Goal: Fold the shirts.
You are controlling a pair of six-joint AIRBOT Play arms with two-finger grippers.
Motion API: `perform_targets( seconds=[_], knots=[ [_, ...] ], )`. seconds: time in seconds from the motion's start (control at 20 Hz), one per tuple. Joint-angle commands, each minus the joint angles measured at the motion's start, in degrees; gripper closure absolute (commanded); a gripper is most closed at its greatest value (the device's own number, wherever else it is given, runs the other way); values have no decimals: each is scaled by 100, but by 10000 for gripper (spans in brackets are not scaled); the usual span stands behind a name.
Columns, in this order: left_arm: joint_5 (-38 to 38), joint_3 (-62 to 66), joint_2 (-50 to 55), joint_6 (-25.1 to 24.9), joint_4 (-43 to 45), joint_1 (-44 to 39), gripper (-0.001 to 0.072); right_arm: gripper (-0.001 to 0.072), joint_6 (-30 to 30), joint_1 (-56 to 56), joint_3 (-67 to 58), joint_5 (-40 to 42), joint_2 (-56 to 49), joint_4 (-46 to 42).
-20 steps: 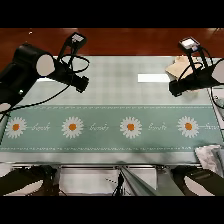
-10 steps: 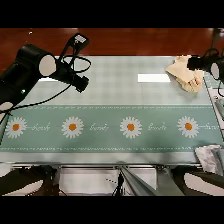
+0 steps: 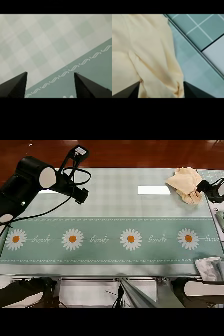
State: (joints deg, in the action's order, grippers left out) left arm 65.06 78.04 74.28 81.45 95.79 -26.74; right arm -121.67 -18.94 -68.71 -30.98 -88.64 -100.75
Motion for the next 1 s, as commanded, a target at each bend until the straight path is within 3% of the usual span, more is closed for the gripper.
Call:
perform_targets(
  seconds=[0.0,0.1,0.15,0.2,0.25,0.6,0.95],
  knots=[
    [0,4,0,2,2,7,-1,117,245,61,-2,76,-417,125],
    [0,4,-2,2,4,7,-1,128,240,173,-2,74,-636,129],
    [0,4,-2,4,2,7,-1,274,240,243,-2,68,-719,153],
    [13,28,-2,4,2,7,-1,537,243,310,-2,57,-737,192],
    [59,98,-2,4,4,7,-1,691,245,372,-2,79,-691,249],
    [623,1930,-31,7,0,-9,-1,691,1211,601,-487,1827,1416,271],
    [994,3801,-756,63,-22,-127,-1,691,1711,1088,-2072,1801,3257,278]
  ],
)
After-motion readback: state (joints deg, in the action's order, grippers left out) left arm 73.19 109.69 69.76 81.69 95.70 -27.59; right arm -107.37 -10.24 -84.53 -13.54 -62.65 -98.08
